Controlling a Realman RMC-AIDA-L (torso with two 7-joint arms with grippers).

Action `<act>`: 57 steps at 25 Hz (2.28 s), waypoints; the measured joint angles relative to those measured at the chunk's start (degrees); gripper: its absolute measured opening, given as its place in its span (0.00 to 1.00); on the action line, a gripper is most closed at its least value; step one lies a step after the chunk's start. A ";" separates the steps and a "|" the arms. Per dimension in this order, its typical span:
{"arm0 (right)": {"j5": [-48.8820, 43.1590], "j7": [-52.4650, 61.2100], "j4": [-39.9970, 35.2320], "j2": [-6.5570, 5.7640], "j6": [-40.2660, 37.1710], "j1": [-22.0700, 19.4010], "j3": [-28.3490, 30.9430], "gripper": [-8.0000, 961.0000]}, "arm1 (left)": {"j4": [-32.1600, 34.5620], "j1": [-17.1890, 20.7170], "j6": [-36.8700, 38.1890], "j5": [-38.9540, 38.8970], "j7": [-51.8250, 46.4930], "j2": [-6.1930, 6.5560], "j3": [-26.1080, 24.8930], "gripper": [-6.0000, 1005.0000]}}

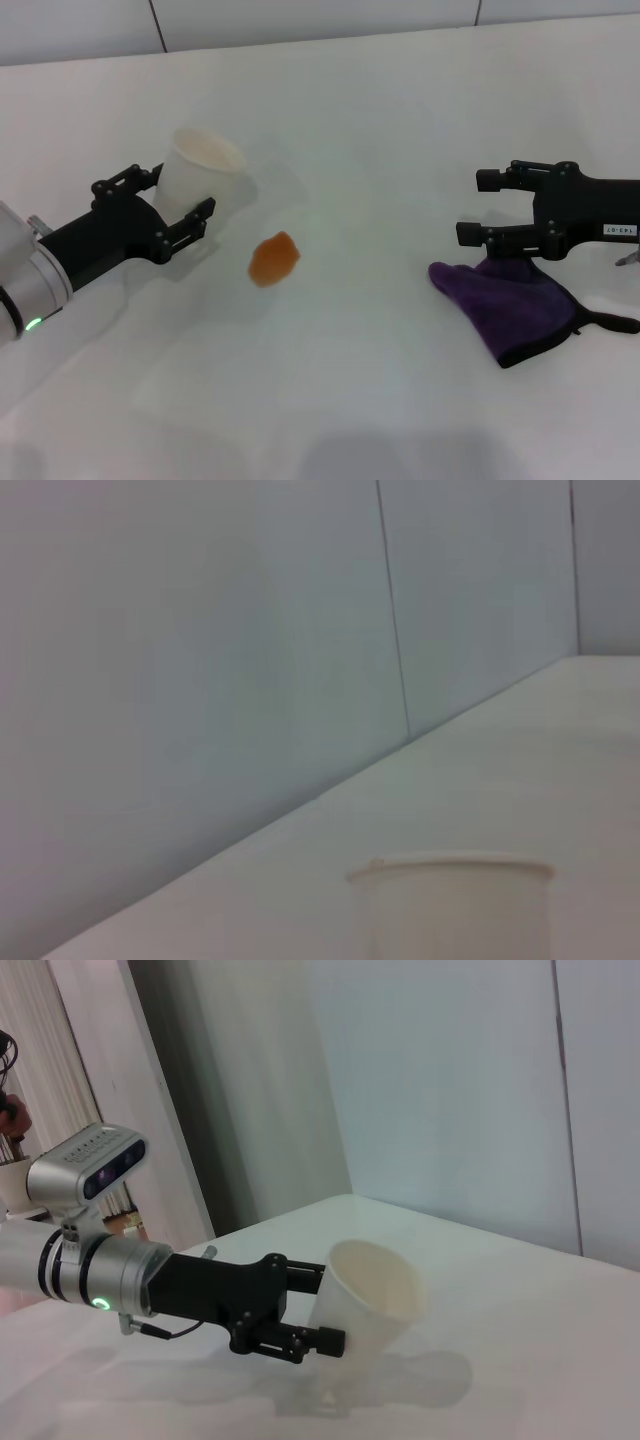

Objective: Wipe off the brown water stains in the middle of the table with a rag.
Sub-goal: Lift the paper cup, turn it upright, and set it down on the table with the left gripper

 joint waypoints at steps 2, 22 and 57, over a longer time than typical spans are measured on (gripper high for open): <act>0.00 0.00 0.00 0.00 0.00 0.00 0.00 0.89 | 0.44 -0.02 -0.46 0.01 0.09 0.04 0.00 0.68; 0.00 0.00 0.00 -0.18 0.07 0.23 0.00 0.90 | 3.18 0.33 -3.93 0.08 4.61 -0.07 -0.01 0.68; -0.10 0.33 -0.69 -0.18 -1.29 -0.35 -0.62 0.90 | 6.44 5.11 -3.50 -2.65 10.41 0.03 -0.18 0.74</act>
